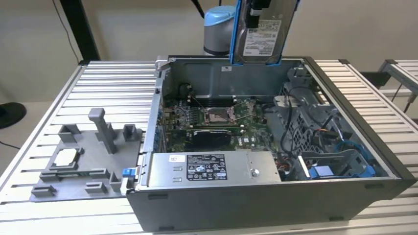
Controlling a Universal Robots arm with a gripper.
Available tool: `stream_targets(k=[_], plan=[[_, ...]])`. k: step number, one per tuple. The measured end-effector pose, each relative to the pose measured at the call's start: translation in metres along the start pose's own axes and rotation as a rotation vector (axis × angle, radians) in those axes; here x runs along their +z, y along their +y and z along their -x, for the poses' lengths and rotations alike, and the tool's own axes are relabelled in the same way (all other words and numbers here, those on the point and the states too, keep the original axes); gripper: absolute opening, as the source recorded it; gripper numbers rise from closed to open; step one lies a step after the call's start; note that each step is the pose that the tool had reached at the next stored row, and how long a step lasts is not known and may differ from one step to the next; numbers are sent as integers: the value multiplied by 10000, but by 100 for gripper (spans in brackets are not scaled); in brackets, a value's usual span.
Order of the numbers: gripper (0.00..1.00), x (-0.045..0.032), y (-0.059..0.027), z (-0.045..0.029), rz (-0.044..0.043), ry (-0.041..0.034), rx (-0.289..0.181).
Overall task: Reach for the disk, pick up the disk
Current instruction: 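Pick up the disk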
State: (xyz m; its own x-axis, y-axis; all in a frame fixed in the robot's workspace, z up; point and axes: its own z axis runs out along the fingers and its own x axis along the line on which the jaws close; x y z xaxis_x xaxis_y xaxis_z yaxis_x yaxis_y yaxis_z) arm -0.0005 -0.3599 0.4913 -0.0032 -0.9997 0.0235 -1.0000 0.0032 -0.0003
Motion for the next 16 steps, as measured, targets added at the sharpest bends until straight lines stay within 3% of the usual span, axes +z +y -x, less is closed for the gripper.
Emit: stream_targets(k=[10, 16], plan=[[0, 0, -448, 2, 0, 1, 0], [0, 0, -647, 2, 1, 1, 0]])
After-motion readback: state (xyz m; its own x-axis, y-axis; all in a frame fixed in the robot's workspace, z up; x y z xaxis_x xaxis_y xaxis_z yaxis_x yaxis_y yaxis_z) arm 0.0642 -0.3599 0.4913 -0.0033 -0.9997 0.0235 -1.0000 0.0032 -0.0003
